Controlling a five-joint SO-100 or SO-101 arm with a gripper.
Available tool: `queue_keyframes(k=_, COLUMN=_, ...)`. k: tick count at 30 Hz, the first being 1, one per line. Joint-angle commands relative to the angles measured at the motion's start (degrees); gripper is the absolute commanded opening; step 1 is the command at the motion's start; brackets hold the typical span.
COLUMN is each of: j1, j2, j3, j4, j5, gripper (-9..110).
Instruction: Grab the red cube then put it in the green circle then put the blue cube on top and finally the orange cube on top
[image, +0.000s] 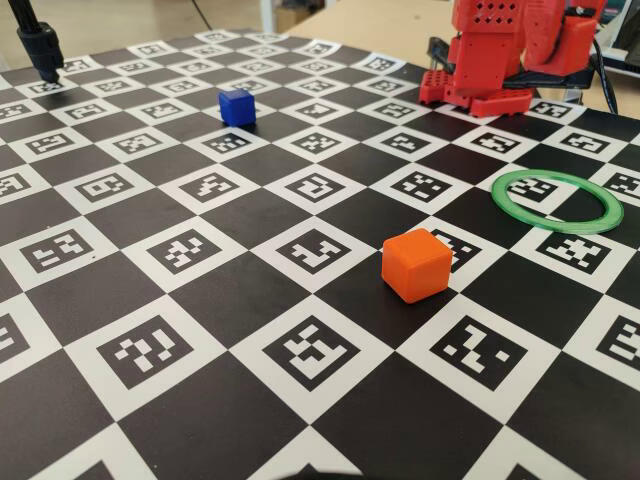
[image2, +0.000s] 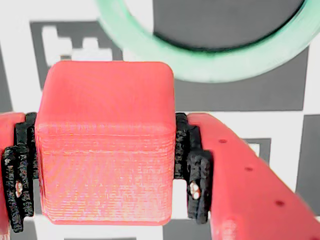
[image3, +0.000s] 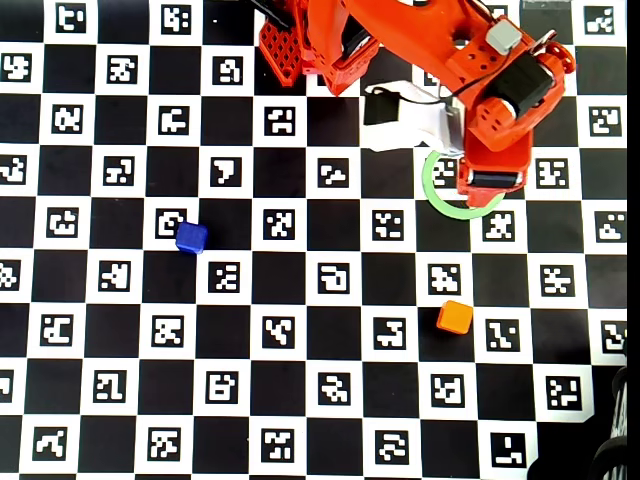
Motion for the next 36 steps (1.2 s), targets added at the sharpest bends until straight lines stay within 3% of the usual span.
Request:
queue_keyframes(k=1, j1=-1.6, j2=0.3, j3=0.3, j4=-4.3, j5=0.4, gripper=0)
queue_keyframes(k=17, j1=-3.1, j2=-2.5, j3=14.8, j4=-19.6, j5=0.4, gripper=0)
queue_keyframes(k=36, j1=-4.1, j2=5.4, j3=23.3, j4=-22.3, j5=-2.8, gripper=0)
